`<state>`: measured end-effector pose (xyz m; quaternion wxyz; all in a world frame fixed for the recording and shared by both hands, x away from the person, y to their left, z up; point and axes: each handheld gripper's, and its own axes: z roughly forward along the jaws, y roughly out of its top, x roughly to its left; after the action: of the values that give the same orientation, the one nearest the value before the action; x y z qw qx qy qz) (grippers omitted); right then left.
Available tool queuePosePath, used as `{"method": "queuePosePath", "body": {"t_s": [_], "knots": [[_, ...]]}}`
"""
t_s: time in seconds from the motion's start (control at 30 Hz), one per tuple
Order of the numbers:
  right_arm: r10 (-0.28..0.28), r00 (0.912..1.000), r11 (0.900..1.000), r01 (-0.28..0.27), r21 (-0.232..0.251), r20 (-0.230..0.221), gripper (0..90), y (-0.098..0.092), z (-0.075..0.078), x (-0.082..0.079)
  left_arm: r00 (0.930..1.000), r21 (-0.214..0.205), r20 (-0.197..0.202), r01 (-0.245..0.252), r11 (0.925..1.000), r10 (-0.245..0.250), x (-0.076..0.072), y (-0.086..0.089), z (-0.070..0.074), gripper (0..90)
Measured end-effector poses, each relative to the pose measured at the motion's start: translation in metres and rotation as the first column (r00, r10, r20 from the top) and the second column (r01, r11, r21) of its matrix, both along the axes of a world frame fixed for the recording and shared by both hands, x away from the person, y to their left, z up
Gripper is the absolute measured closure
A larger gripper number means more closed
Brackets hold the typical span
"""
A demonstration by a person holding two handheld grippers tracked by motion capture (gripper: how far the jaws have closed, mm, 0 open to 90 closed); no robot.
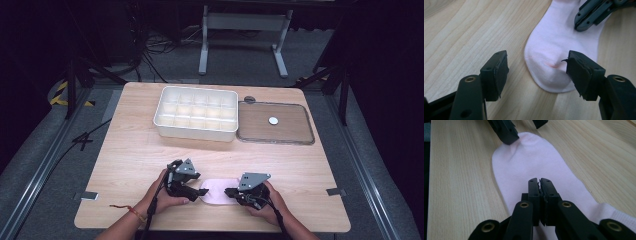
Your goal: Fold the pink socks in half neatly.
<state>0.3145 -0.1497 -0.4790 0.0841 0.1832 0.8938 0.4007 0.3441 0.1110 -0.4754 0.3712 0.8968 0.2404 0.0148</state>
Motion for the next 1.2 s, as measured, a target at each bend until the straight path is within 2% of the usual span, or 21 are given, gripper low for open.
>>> {"method": "queuePosePath", "body": {"t_s": [0.03, 0.07, 0.2, 0.27, 0.33, 0.4, 0.47, 0.5, 0.7, 0.77, 0.87, 1.0, 1.1, 1.2], "knots": [[0.000, 1.0000, 1.0000, 0.000, 0.001, -0.001, 87.3, 0.000, 0.000, 0.000, 0.9996, 0.021, 0.028, 0.001, 0.9998, -0.001, -0.002, -0.005, 0.000, 34.0], [0.000, 1.0000, 1.0000, 0.000, 0.001, -0.001, 87.3, 0.000, 0.000, 0.000, 0.9996, 0.021, 0.028, 0.001, 0.9998, -0.001, -0.002, -0.005, 0.000, 34.0], [0.000, 1.0000, 1.0000, 0.000, 0.006, -0.005, 87.5, 0.000, -0.001, 0.001, 0.9972, 0.049, 0.074, 0.003, 0.9988, -0.007, -0.005, -0.009, -0.001, 33.4], [-0.003, 1.0000, 1.0000, 0.003, 0.007, -0.006, 87.5, 0.000, -0.001, 0.001, 0.9968, 0.050, 0.080, -0.006, 0.9987, 0.002, -0.007, -0.009, -0.001, 34.0], [-0.003, 1.0000, 1.0000, 0.003, 0.008, -0.007, 87.5, 0.000, -0.001, 0.001, 0.9970, 0.047, 0.078, -0.003, 0.9989, -0.001, -0.007, -0.009, -0.001, 36.1], [-0.003, 1.0000, 1.0000, 0.003, 0.007, -0.004, 87.6, 0.000, -0.001, 0.001, 0.9977, 0.021, 0.067, -0.007, 0.9997, 0.006, -0.007, -0.007, -0.001, 46.9], [-0.003, 1.0000, 1.0000, 0.003, 0.009, -0.001, 87.7, 0.001, -0.001, 0.001, 0.9983, 0.014, 0.058, 0.001, 0.9999, -0.001, -0.006, -0.006, -0.001, 58.0], [-0.003, 1.0000, 1.0000, 0.003, 0.009, -0.001, 87.7, 0.001, -0.001, 0.001, 0.9988, 0.003, 0.049, -0.002, 1.0000, 0.001, -0.006, -0.006, -0.001, 58.0], [-0.001, 1.0000, 0.9999, 0.001, 0.011, 0.007, 87.9, 0.005, -0.001, 0.003, 1.0000, -0.026, 0.008, -0.002, 0.9997, 0.003, -0.002, -0.001, -0.002, 73.8], [0.000, 1.0000, 1.0000, 0.000, 0.010, 0.009, 88.0, 0.005, -0.001, 0.003, 0.9999, -0.020, 0.014, 0.007, 0.9998, -0.006, -0.002, -0.001, -0.001, 77.8], [0.002, 1.0000, 0.9999, -0.002, 0.010, 0.007, 88.4, 0.006, -0.001, 0.003, 0.9993, 0.003, 0.034, 0.016, 0.9999, -0.016, -0.006, -0.001, 0.001, 79.7], [0.005, 0.9999, 0.9999, -0.005, 0.010, 0.010, 88.7, 0.008, -0.001, 0.005, 0.9990, -0.001, 0.042, 0.013, 0.9999, -0.013, -0.008, 0.001, 0.003, 80.5], [0.006, 0.9998, 1.0000, -0.006, 0.001, 0.019, 88.8, 0.010, -0.001, 0.005, 0.9982, -0.021, 0.058, 0.015, 0.9997, -0.013, -0.010, 0.003, 0.008, 81.1], [0.002, 0.9999, 0.9999, -0.002, 0.011, 0.013, 88.9, 0.011, -0.002, 0.006, 0.9975, -0.071, 0.071, 0.013, 0.9974, -0.008, -0.011, 0.006, 0.015, 81.3]]}}
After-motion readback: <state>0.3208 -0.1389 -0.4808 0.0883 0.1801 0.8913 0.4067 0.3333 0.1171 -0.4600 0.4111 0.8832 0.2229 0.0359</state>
